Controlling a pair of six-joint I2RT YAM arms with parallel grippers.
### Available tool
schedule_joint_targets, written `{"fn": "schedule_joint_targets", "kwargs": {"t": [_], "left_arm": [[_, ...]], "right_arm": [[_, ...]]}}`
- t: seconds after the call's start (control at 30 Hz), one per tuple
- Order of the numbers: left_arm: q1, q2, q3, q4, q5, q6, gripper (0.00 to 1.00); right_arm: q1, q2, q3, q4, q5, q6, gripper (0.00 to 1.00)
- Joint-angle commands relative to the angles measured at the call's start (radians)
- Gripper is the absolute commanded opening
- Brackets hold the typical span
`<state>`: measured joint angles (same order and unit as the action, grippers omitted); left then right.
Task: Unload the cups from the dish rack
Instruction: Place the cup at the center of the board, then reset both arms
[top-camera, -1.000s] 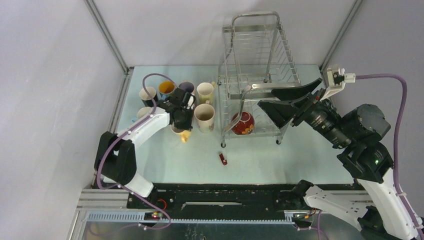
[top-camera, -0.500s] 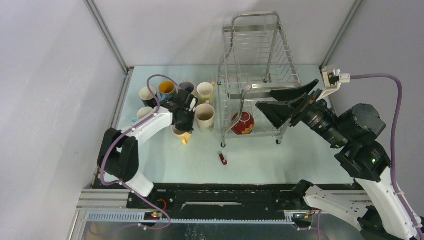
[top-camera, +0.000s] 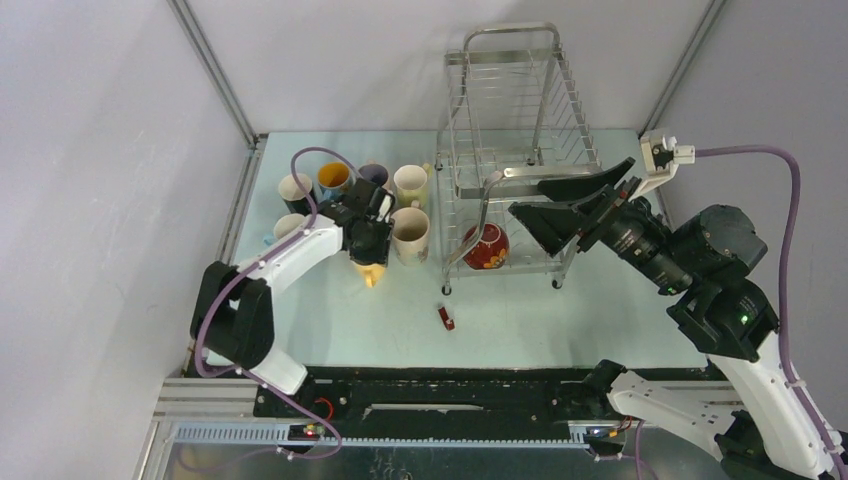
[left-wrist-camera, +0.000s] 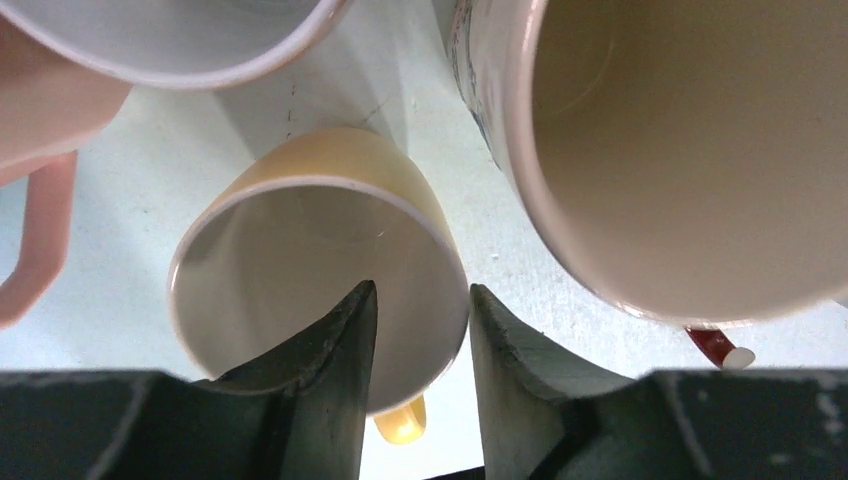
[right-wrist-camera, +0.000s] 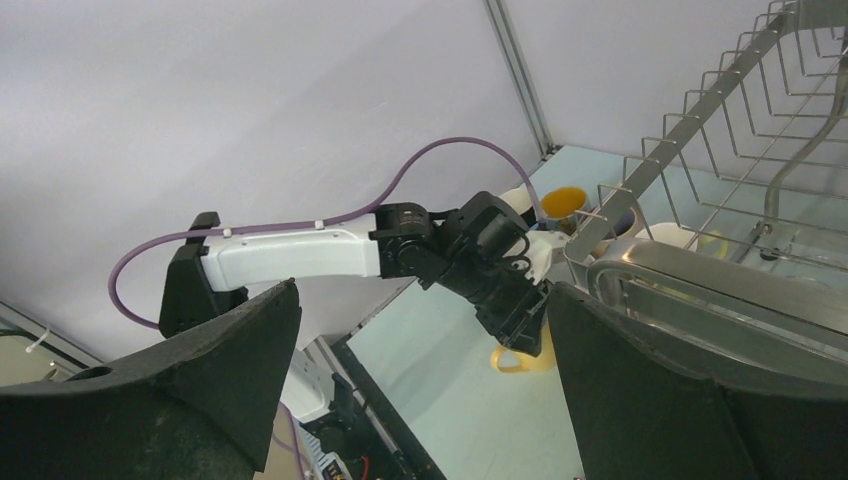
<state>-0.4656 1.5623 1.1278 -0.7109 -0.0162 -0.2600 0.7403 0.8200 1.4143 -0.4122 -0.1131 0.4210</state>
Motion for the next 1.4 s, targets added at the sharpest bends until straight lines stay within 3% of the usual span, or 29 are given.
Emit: {"fn": "schedule_joint_targets", "kwargs": {"t": [0.0, 0.2, 0.3, 0.33, 0.6, 0.77, 1.37], "left_arm": [[-0.007, -0.095, 0.054, -0.015, -0.015, 0.018, 0.47], [-0.007, -0.184, 0.065, -0.035, -0.001, 0.019, 0.67], [-0.007, -0.244, 0.082, -0.055, 0.008, 0.023, 0.95], [-0.006, -0.267, 0.090, -0.058, 0.030, 0.025, 0.99], [-0.006, -0.465, 0.163, -0.039, 0.223, 0.009, 1.00], [-0.006, -0.581, 0.185, 0.036, 0.270, -0.037, 1.00], [-0.006, -0.760, 0.273, 0.088, 0.123, -0.091, 1.00]], "right_arm": [[0.008, 0.009, -0.001, 0.018, 0.003, -0.004, 1.00], [0.008, 0.018, -0.001, 0.022, 0.003, -0.005, 1.00], [0.009, 0.022, -0.001, 0.027, 0.004, -0.007, 1.00], [0.008, 0.023, -0.001, 0.028, 0.004, -0.007, 1.00], [0.009, 0.041, 0.003, 0.046, -0.005, -0.007, 1.00], [0.008, 0.046, 0.005, 0.055, -0.015, -0.012, 1.00], [0.008, 0.043, -0.003, 0.075, -0.028, -0.047, 1.00]]}}
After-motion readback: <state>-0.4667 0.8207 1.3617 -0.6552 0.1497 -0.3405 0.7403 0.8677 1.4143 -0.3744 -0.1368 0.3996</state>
